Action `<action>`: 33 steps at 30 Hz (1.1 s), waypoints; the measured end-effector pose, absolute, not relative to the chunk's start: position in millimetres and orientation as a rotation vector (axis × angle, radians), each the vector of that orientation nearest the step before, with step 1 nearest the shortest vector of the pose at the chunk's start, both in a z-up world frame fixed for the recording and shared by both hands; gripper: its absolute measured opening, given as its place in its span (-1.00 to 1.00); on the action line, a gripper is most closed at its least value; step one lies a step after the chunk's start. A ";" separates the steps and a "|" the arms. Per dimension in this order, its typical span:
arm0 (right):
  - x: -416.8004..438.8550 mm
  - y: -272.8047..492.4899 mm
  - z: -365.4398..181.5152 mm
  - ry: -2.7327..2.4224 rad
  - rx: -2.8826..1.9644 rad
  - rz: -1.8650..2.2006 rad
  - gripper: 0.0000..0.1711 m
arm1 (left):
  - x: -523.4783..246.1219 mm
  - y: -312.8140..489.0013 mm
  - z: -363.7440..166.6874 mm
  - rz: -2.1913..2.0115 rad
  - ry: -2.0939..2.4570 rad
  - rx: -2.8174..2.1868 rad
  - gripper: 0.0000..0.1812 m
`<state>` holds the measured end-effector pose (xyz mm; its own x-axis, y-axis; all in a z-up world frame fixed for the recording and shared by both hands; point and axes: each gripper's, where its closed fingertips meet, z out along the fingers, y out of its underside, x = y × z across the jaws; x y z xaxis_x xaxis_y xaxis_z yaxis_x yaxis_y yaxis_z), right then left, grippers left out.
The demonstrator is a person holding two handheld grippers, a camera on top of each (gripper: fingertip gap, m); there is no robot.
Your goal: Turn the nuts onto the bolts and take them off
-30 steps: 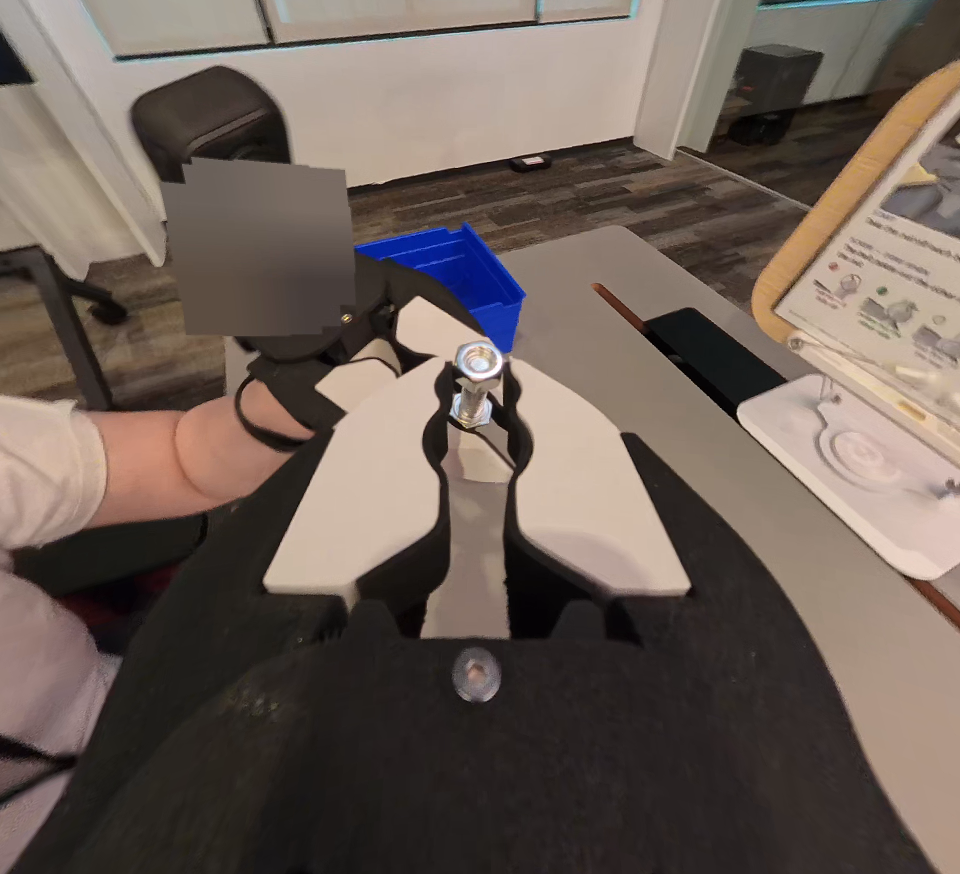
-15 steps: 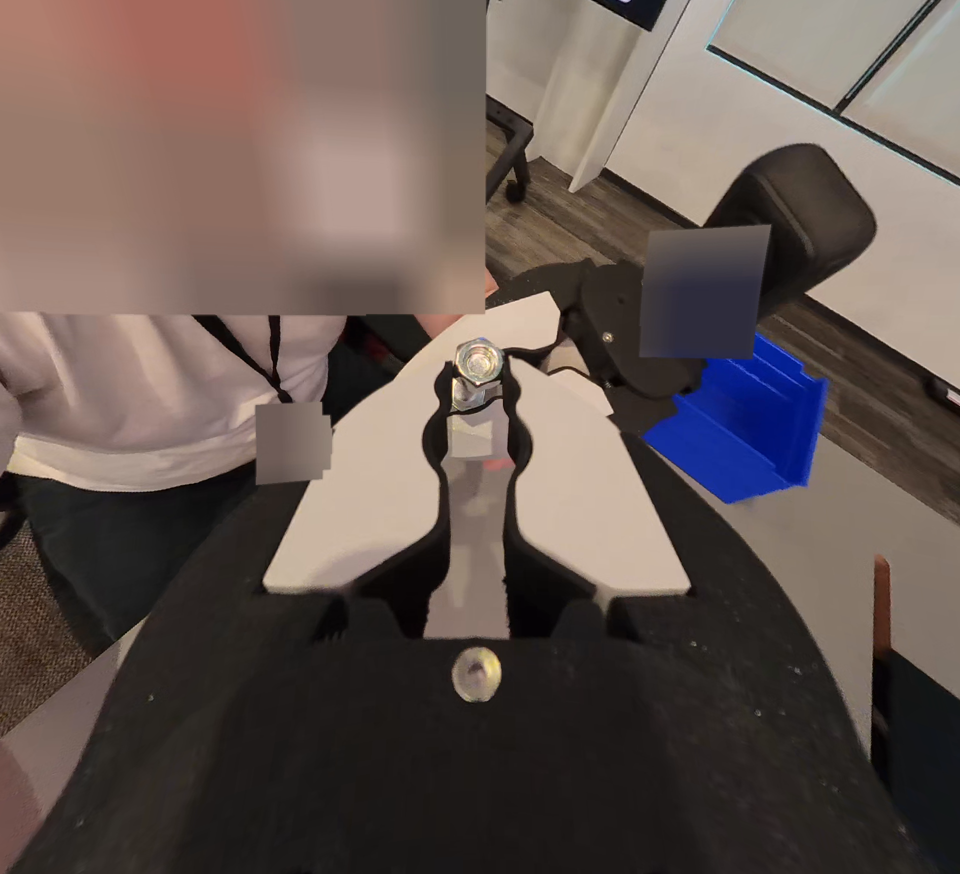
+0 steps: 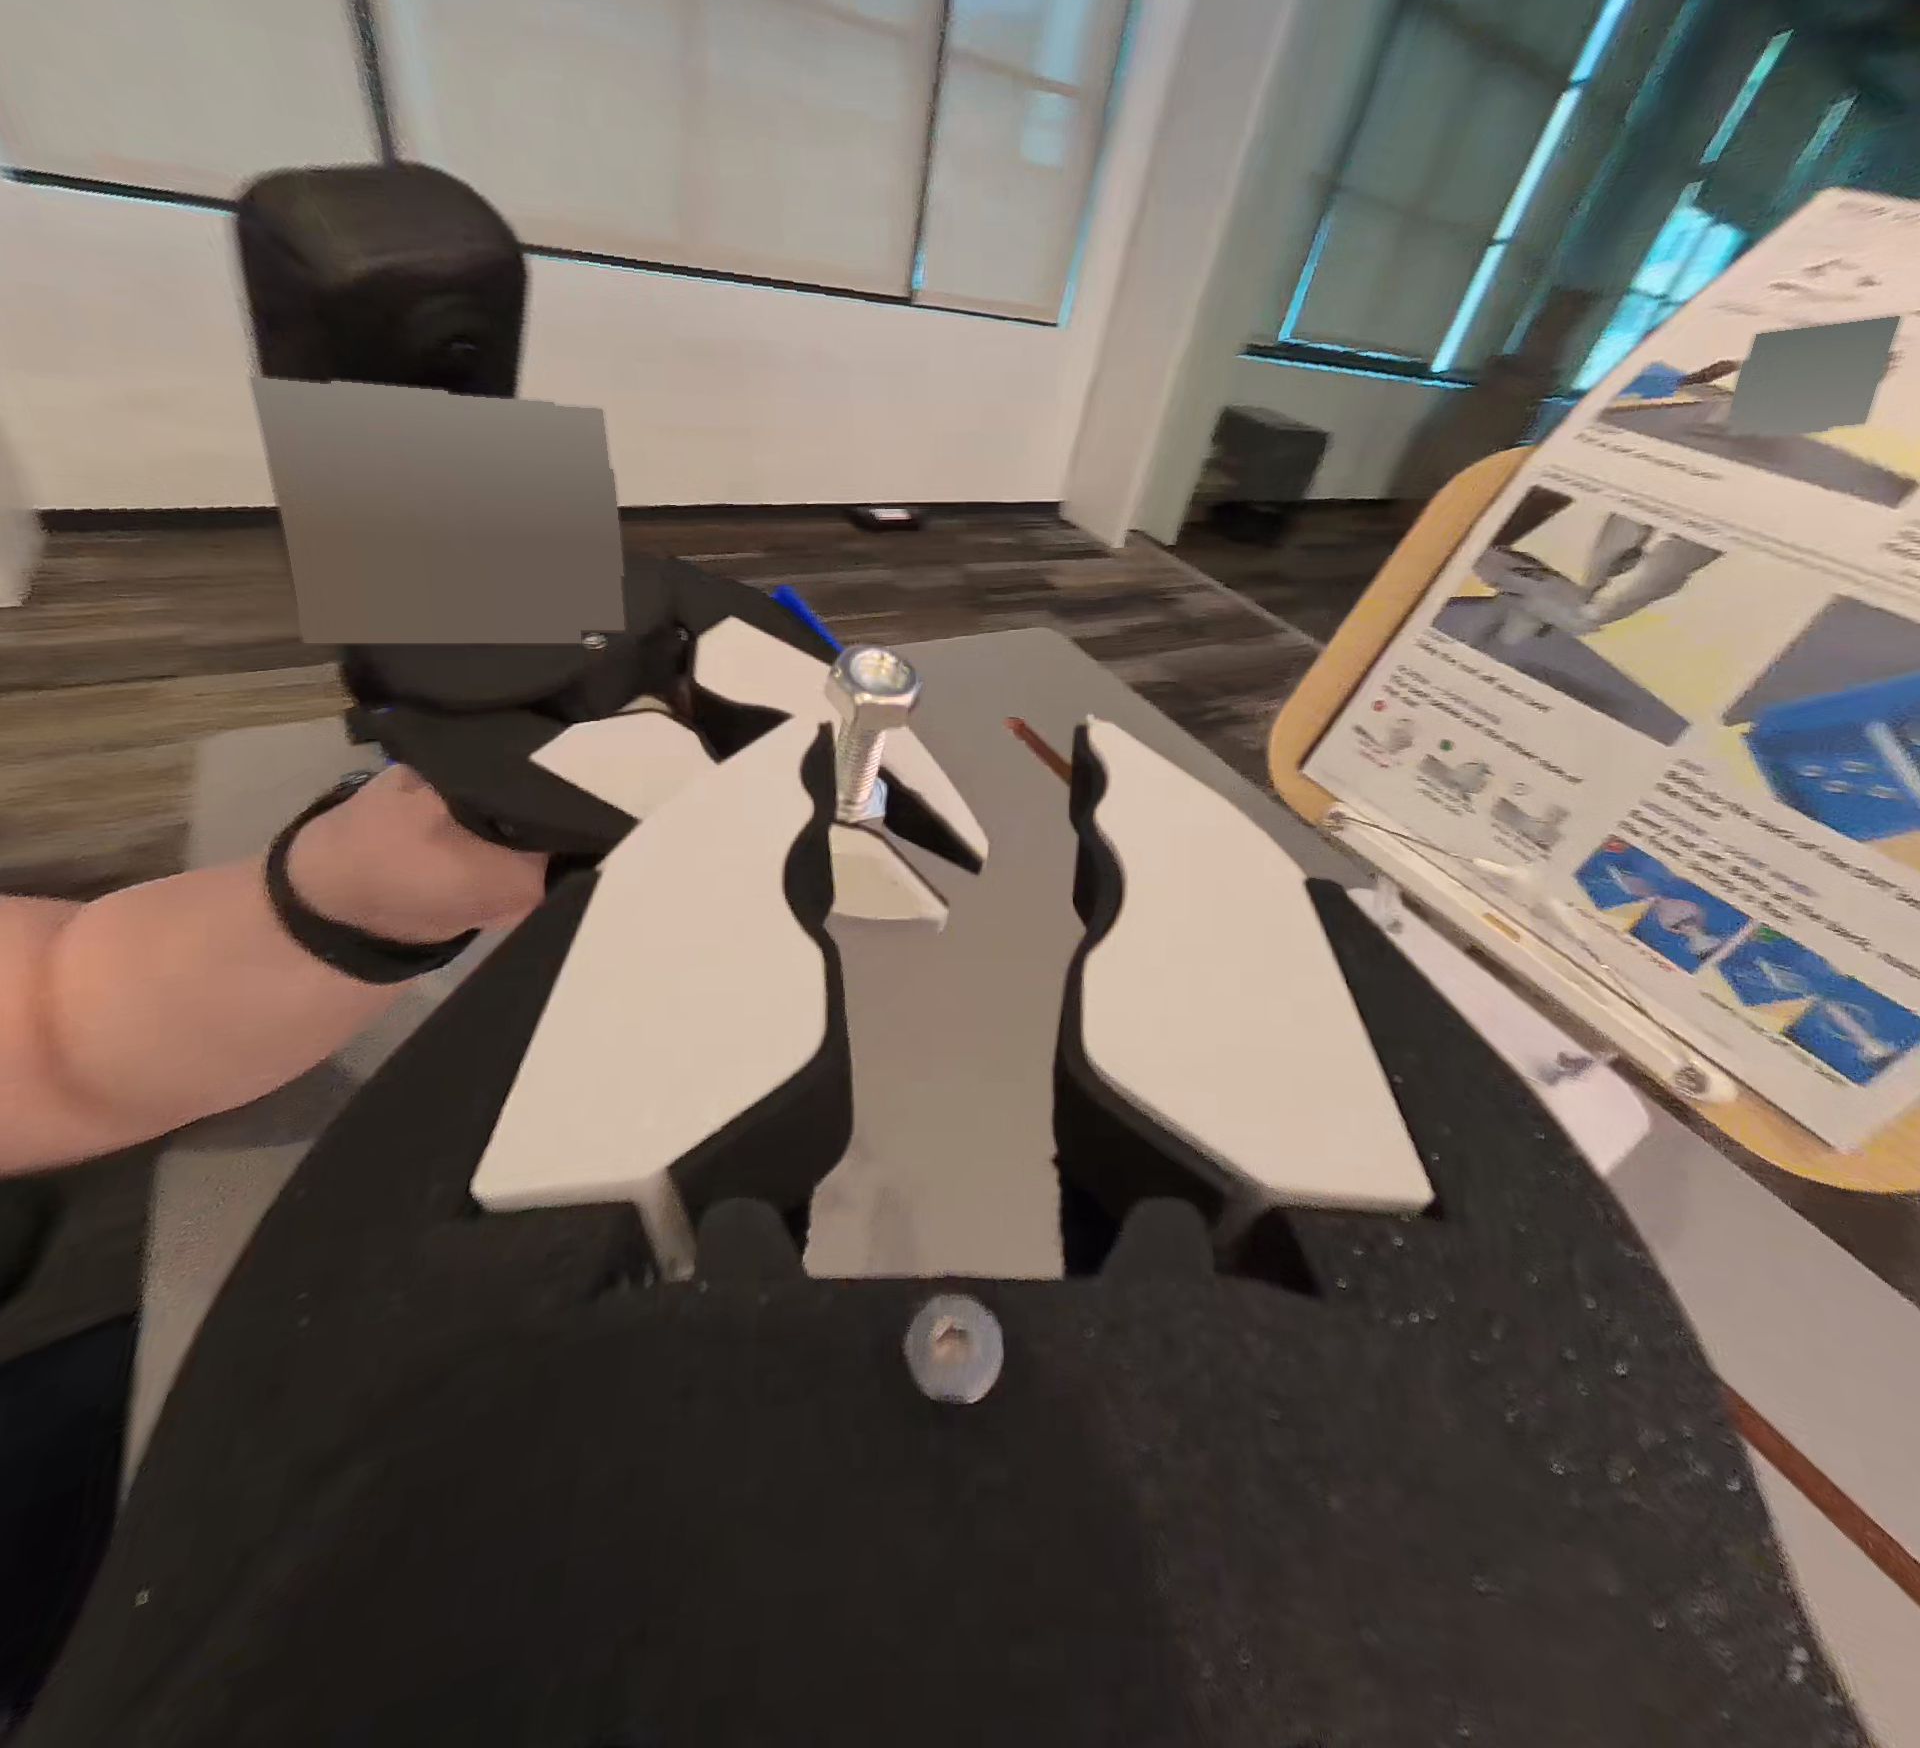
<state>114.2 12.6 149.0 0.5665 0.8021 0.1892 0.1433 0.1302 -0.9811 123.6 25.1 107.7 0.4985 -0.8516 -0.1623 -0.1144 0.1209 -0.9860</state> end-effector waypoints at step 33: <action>110.5 -82.4 144.3 -1.683 -0.755 1.250 -0.79 | 141.1 -98.1 103.0 -1.468 1.498 -1.226 -0.84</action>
<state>110.5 -82.4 144.3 -0.4260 0.8564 0.2918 -0.0320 0.3081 -0.9508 141.1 -98.1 103.0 -0.3095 -0.9416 0.1330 -0.1518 -0.0892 -0.9844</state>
